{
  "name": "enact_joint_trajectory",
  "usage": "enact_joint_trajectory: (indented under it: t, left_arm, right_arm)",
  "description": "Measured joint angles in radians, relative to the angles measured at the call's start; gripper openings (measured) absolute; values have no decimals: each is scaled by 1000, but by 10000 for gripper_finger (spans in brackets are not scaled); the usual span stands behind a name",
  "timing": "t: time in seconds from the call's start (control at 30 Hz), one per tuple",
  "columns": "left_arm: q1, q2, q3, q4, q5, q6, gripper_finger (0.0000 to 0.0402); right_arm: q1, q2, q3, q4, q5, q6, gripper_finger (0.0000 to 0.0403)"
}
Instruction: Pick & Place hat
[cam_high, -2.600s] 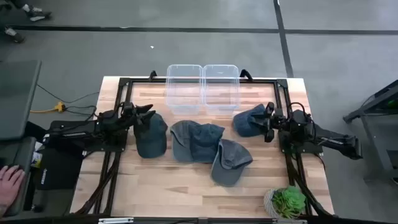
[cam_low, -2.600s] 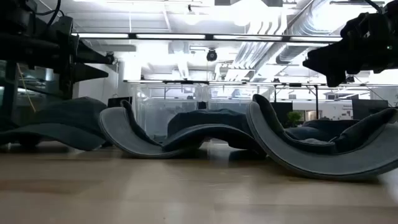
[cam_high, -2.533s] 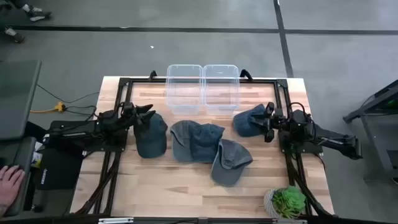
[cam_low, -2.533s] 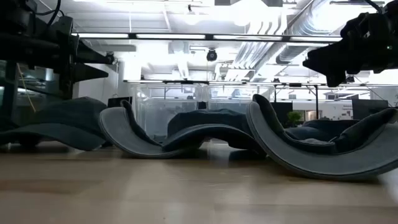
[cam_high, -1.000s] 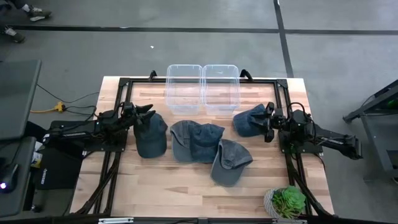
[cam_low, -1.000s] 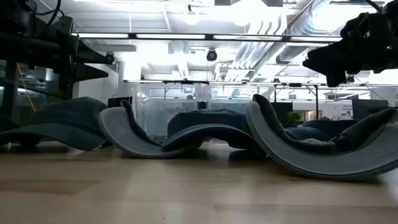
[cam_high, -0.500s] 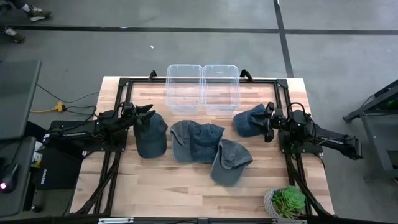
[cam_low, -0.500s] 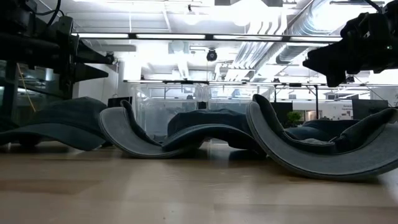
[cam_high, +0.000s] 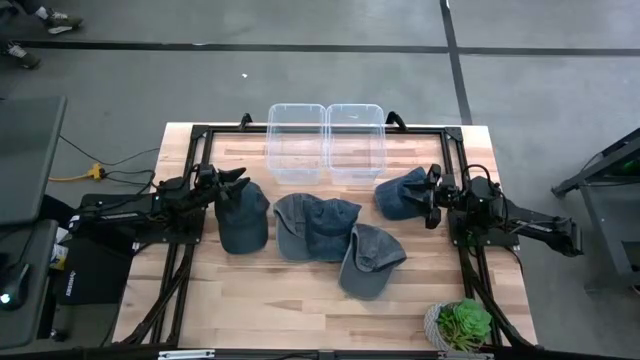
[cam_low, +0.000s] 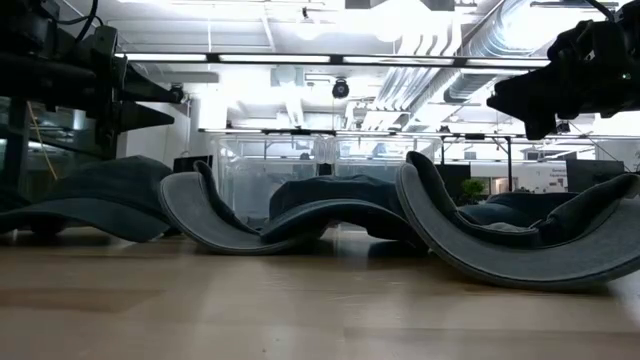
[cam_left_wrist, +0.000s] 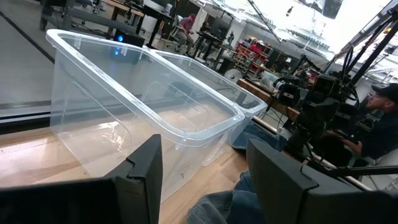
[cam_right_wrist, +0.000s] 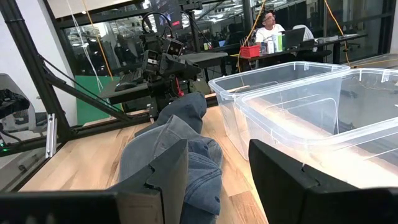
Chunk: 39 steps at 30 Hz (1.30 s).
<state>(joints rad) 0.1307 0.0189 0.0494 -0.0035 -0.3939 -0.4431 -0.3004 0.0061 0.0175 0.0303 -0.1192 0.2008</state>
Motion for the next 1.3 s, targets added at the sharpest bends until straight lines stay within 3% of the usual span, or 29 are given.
enact_joint_trajectory:
  t: [0.87, 1.3]
  left_arm:
    - [0, 0, 0, 2, -9, 0, 179]
    - [0, 1, 22, 104, -39, 54, 179]
  right_arm:
    - [0, 0, 0, 0, 0, 0, 165]
    - [0, 0, 0, 0, 0, 0, 165]
